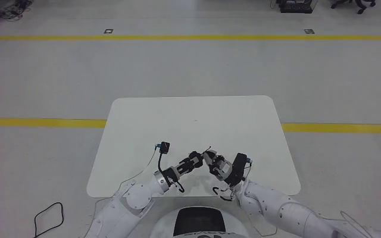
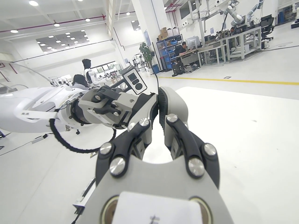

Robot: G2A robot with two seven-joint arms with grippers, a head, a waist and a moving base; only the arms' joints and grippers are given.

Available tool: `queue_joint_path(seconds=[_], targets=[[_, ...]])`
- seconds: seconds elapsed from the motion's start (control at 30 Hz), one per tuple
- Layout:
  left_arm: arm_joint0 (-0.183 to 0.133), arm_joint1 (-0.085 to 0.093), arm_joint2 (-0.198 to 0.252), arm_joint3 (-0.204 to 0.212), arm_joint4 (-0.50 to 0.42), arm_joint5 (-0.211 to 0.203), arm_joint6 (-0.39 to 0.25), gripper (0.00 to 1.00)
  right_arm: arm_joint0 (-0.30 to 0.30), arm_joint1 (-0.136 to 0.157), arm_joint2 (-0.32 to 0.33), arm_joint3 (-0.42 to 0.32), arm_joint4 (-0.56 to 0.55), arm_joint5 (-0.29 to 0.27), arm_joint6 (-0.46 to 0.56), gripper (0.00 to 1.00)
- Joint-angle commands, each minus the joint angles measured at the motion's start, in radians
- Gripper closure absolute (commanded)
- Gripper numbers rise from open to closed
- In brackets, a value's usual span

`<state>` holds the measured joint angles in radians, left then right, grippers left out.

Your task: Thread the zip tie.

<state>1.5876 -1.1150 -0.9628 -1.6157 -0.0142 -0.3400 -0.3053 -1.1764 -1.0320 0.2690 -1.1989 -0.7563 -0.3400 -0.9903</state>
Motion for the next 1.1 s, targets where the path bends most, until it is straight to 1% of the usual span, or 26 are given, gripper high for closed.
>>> queue_joint_path(seconds=[0.0,0.13,0.3,0.6,0.67,0.7,0.77,0.8,0.83,0.9,0.97,1.07], targets=[[0.000,0.000,0.000,0.000,0.000,0.000,0.000,1.00,-0.001,0.001,0.000,-0.002,0.002,0.000,-0.003,0.00],[0.000,0.000,0.000,0.000,0.000,0.000,0.000,1.00,-0.009,0.010,0.002,-0.005,-0.006,0.000,-0.026,0.00],[0.000,0.000,0.000,0.000,0.000,0.000,0.000,1.00,-0.028,0.034,-0.004,-0.026,-0.036,0.000,-0.067,0.00],[0.000,0.000,0.000,0.000,0.000,0.000,0.000,1.00,-0.029,0.034,-0.002,-0.029,-0.035,0.000,-0.063,0.00],[-0.007,-0.002,-0.001,-0.003,-0.028,0.009,0.009,1.00,-0.041,0.039,0.005,-0.078,-0.024,0.000,-0.076,0.00],[-0.009,-0.002,-0.005,-0.003,-0.057,0.009,0.004,1.00,-0.044,0.047,0.003,-0.092,-0.020,0.000,-0.090,0.00],[-0.011,-0.001,-0.017,-0.004,-0.146,0.000,-0.032,1.00,-0.044,0.074,-0.013,-0.130,-0.009,0.000,-0.118,0.00],[-0.011,0.000,-0.027,-0.003,-0.201,0.000,-0.058,1.00,-0.041,0.089,-0.028,-0.150,0.007,0.000,-0.128,0.00],[-0.013,0.003,-0.040,0.002,-0.253,0.000,-0.096,1.00,-0.031,0.111,-0.051,-0.174,0.025,0.000,-0.137,0.00],[-0.014,0.006,-0.062,0.010,-0.330,0.000,-0.145,1.00,-0.010,0.147,-0.099,-0.216,0.048,0.000,-0.139,0.00],[-0.012,0.011,-0.083,0.021,-0.405,0.000,-0.200,1.00,-0.014,0.189,-0.099,-0.278,0.063,0.000,-0.121,0.00],[-0.009,0.016,-0.109,0.039,-0.478,0.000,-0.263,1.00,-0.025,0.245,-0.099,-0.366,0.080,0.000,-0.081,0.00]])
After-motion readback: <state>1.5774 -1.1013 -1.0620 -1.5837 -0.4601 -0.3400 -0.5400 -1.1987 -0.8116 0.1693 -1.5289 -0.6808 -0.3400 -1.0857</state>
